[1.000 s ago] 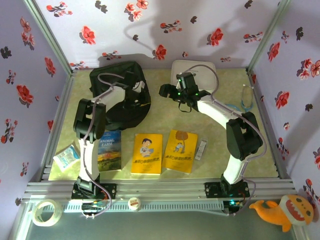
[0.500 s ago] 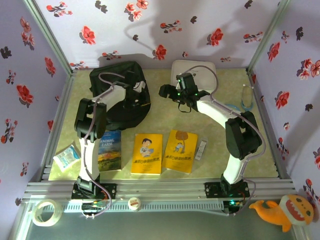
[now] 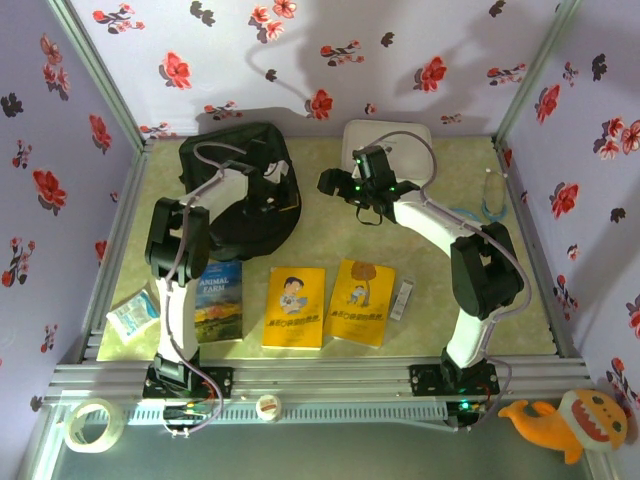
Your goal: Pack the student bag
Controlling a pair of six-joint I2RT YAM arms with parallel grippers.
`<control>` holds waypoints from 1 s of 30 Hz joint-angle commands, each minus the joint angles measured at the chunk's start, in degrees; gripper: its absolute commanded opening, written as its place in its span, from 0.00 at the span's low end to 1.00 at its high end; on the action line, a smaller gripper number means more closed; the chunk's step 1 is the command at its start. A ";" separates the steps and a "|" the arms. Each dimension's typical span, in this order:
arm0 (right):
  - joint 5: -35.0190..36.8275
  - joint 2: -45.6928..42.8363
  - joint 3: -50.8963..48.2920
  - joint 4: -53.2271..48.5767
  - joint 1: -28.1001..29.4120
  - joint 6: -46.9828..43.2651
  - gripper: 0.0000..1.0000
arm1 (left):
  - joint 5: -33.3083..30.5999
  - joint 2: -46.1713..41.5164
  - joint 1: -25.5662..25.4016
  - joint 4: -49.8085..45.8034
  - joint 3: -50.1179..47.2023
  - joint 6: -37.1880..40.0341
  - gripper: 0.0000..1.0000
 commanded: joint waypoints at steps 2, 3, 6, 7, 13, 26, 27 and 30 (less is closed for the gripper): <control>0.39 1.00 0.15 -0.40 0.49 1.16 0.86 | 0.80 -2.46 0.36 -2.09 -0.20 1.78 0.05; 0.41 1.12 0.15 -0.42 0.49 1.18 0.86 | 0.77 -2.67 0.36 -1.93 -0.42 1.78 0.03; -0.33 1.96 0.59 -0.20 0.58 1.51 0.86 | 0.77 -3.83 0.36 -1.34 -1.30 2.20 0.00; -0.69 2.36 0.85 -0.05 0.58 1.67 0.86 | 0.75 -4.49 0.35 -1.29 -1.69 2.54 0.00; -3.15 6.33 4.23 0.61 1.19 3.06 0.82 | 0.65 -9.29 0.76 -1.56 -5.77 4.82 0.00; -7.56 23.87 23.92 -1.86 4.91 5.60 0.71 | 0.71 -14.20 2.40 1.22 -12.82 5.04 0.00; -7.60 25.51 25.68 -2.41 5.19 5.49 0.70 | 0.71 -14.17 2.43 1.37 -12.74 4.86 0.00; -8.31 29.37 30.50 -3.73 5.81 5.21 0.63 | 0.66 -14.18 2.42 1.42 -12.56 4.77 0.00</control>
